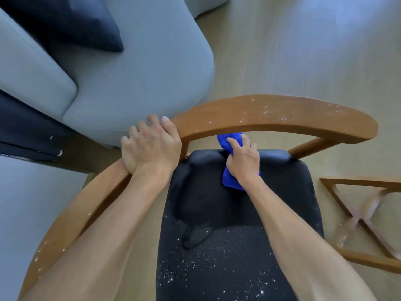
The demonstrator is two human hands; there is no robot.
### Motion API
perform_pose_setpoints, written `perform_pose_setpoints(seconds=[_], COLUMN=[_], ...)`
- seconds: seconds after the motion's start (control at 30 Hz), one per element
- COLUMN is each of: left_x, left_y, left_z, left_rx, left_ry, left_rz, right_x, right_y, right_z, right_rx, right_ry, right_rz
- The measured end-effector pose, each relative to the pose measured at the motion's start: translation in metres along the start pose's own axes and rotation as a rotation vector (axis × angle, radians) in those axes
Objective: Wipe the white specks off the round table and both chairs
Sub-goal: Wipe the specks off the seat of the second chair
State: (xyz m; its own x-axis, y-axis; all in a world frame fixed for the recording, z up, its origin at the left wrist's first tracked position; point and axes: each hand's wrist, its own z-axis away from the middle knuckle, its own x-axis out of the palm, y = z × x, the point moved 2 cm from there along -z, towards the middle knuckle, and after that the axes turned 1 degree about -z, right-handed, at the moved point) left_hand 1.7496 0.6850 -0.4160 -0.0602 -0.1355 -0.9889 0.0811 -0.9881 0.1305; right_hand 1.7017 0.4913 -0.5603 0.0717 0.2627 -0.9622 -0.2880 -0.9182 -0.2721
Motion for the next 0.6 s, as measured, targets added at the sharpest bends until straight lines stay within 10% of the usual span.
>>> perform_pose_setpoints(seconds=[0.23, 0.4, 0.6], left_x=[0.000, -0.001, -0.001], left_y=[0.001, 0.001, 0.001], left_z=[-0.001, -0.001, 0.000], left_rx=[-0.009, -0.019, -0.011], left_ry=[-0.043, -0.048, -0.031], left_rz=[-0.004, 0.002, 0.002], right_x=[0.021, 0.027, 0.014], right_y=[-0.085, -0.100, -0.087], right_z=[0.063, 0.115, 0.035], right_rx=[-0.306, -0.857, -0.754], right_ry=[-0.020, -0.243, -0.172], right_rz=[-0.025, 0.095, 0.144])
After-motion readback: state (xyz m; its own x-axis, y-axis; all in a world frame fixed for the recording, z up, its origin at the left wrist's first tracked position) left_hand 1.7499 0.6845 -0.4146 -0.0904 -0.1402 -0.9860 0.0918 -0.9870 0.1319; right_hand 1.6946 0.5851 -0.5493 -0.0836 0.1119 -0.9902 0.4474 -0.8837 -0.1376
